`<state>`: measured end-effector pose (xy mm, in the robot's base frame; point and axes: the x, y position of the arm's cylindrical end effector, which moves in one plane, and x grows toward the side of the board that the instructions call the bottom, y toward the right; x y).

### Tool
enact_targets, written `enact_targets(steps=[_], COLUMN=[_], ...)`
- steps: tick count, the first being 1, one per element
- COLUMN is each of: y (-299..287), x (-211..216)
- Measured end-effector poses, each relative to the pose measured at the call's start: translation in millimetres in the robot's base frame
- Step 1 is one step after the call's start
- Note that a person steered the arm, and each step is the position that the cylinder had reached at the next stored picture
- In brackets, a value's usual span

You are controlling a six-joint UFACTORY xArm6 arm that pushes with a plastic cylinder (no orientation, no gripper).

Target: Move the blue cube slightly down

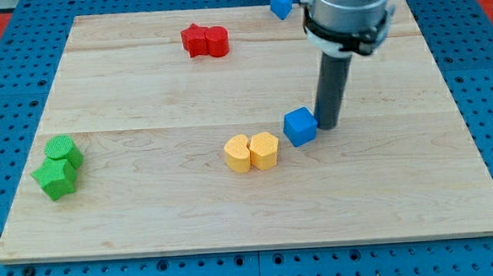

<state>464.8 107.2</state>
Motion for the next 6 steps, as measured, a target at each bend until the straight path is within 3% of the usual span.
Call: enact_targets(steps=[1, 3, 6], y=[31, -32, -38], x=[-35, -59, 17])
